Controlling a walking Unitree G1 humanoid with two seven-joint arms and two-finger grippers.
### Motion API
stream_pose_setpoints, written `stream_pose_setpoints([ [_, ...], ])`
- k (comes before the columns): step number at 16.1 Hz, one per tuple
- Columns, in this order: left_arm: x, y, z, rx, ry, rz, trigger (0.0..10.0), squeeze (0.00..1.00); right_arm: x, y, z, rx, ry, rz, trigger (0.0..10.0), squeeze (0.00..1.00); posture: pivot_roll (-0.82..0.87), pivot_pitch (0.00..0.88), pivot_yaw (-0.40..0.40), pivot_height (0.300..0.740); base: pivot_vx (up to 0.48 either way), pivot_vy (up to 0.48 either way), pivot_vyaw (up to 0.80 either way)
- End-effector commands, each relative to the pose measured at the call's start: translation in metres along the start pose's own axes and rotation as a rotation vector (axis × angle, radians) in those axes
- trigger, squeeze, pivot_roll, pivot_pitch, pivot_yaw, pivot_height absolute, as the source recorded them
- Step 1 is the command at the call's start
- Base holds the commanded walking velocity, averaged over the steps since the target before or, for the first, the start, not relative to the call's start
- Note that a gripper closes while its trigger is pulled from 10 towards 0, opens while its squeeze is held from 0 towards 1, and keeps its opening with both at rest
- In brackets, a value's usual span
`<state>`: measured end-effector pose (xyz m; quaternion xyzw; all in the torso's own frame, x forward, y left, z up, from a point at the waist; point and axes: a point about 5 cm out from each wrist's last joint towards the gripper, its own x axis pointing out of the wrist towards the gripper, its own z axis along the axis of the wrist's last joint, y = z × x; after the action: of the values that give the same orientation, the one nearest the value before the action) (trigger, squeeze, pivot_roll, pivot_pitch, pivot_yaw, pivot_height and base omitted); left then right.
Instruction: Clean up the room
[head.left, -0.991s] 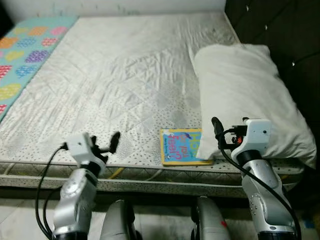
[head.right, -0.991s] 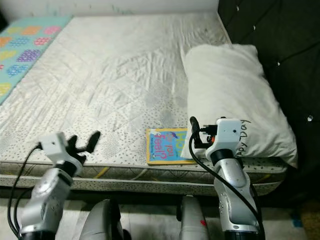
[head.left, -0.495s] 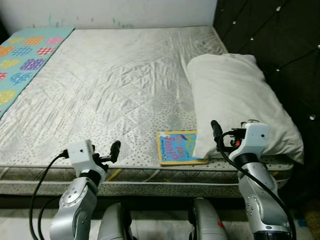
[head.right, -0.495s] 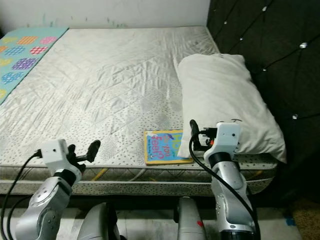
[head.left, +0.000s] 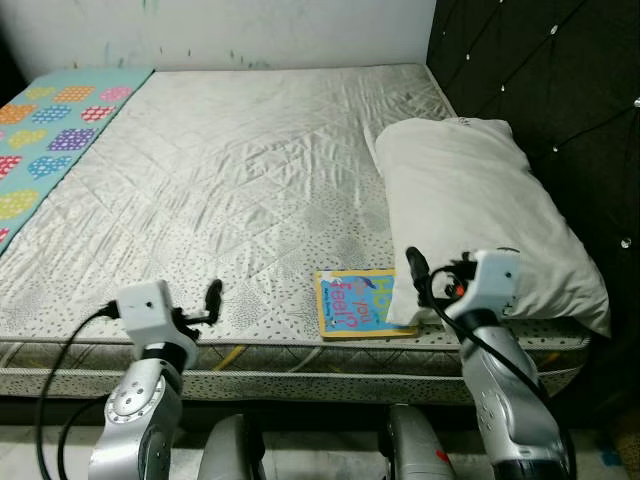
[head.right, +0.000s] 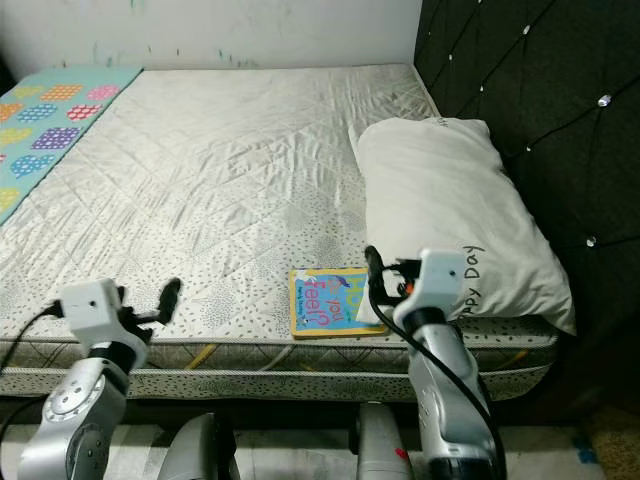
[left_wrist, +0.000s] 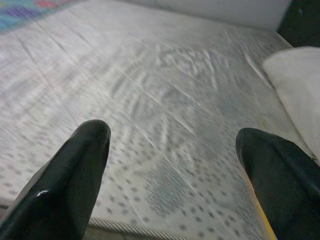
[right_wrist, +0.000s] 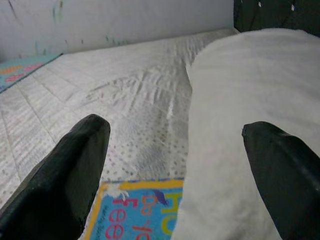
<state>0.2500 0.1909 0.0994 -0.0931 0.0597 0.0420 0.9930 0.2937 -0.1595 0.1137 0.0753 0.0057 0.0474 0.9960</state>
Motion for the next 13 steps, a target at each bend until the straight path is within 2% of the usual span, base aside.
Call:
stream_pose_setpoints([
  [1, 0.002, 0.005, 0.007, 0.033, -0.036, 0.028, 10.0, 1.00, 0.004, 0.003, 0.004, 0.006, -0.022, 0.014, 10.0, 0.00, -0.16, 0.000, 0.065, 0.606, 0.000, 0.000, 0.00],
  [2, 0.003, 0.006, 0.011, 0.069, -0.090, 0.033, 10.0, 0.95, 0.008, 0.003, 0.006, -0.001, -0.031, 0.012, 10.0, 0.00, -0.16, 0.000, 0.061, 0.606, 0.000, 0.000, 0.00],
  [3, 0.003, 0.008, 0.013, 0.087, -0.114, 0.026, 10.0, 0.31, 0.010, 0.003, 0.007, -0.010, -0.038, 0.012, 10.0, 0.00, -0.16, 0.000, 0.060, 0.606, 0.000, 0.000, 0.00],
  [4, 0.004, 0.013, 0.018, 0.141, -0.168, 0.019, 10.0, 0.00, 0.015, 0.002, 0.010, -0.061, -0.062, 0.021, 10.0, 0.00, -0.16, 0.000, 0.060, 0.606, 0.000, 0.000, 0.00],
  [6, 0.008, 0.012, 0.024, 0.156, -0.202, 0.008, 10.0, 0.00, 0.017, 0.001, 0.011, -0.062, -0.067, 0.022, 10.0, 0.00, -0.17, 0.000, 0.059, 0.606, 0.000, 0.000, 0.00],
  [8, 0.010, 0.007, 0.030, 0.220, -0.265, -0.009, 10.0, 0.00, 0.018, 0.001, 0.011, -0.043, -0.066, 0.029, 10.0, 0.00, -0.17, 0.000, 0.054, 0.606, 0.000, 0.000, 0.00],
  [10, 0.013, 0.007, 0.029, 0.210, -0.278, 0.004, 10.0, 0.00, 0.018, 0.004, 0.016, -0.047, -0.089, 0.028, 10.0, 0.00, -0.19, 0.000, 0.049, 0.606, 0.000, 0.000, 0.00],
  [13, 0.016, 0.004, 0.025, 0.186, -0.290, 0.002, 10.0, 0.00, 0.016, 0.000, 0.018, -0.056, -0.106, 0.022, 10.0, 0.00, -0.21, 0.000, 0.053, 0.606, 0.000, 0.000, 0.00],
])
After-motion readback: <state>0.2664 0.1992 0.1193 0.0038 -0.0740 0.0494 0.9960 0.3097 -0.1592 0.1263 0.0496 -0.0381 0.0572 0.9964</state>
